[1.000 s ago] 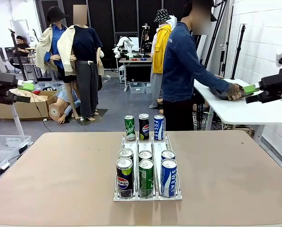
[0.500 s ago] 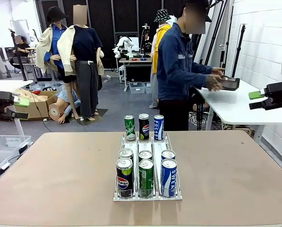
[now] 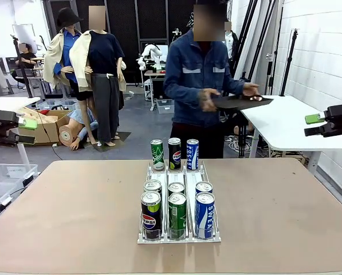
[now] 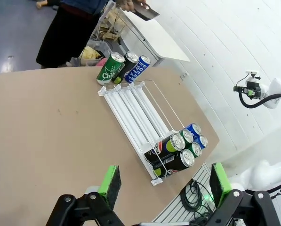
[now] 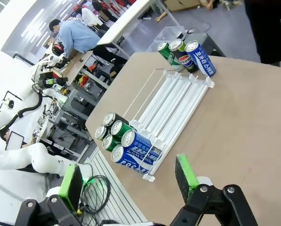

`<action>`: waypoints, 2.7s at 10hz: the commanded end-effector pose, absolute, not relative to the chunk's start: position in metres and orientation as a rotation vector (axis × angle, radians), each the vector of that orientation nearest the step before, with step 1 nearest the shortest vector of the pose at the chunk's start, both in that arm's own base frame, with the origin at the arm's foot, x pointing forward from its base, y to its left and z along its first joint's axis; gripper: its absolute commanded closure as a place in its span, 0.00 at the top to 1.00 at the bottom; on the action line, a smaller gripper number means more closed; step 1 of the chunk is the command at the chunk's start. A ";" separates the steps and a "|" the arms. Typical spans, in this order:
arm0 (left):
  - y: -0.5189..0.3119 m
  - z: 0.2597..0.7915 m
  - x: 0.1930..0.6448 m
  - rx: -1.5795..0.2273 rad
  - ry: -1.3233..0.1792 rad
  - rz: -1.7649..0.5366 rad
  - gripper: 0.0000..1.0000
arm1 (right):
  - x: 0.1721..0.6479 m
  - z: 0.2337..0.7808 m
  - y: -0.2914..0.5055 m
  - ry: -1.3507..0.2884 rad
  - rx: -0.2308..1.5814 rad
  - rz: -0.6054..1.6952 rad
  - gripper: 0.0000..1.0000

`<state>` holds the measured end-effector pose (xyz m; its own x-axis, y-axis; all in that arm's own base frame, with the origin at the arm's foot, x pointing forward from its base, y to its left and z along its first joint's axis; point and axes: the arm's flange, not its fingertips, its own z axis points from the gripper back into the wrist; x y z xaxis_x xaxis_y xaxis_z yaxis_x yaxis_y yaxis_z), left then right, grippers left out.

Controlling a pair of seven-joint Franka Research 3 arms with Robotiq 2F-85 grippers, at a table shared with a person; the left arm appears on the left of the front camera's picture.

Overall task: Retrieve and hand over the desired beverage to the person.
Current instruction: Pick up a can of the same type that the person held from the Automatic Can Dispenser.

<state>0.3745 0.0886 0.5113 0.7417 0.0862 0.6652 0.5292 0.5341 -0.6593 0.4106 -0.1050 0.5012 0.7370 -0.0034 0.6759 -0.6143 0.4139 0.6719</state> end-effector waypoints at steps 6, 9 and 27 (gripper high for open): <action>0.090 0.509 0.373 -0.996 -0.706 -0.296 1.00 | 0.413 0.501 -0.102 -0.657 1.088 0.416 1.00; 0.090 0.509 0.373 -0.996 -0.706 -0.296 1.00 | 0.413 0.501 -0.102 -0.657 1.088 0.416 1.00; 0.090 0.509 0.373 -0.996 -0.706 -0.296 1.00 | 0.413 0.501 -0.102 -0.657 1.088 0.416 1.00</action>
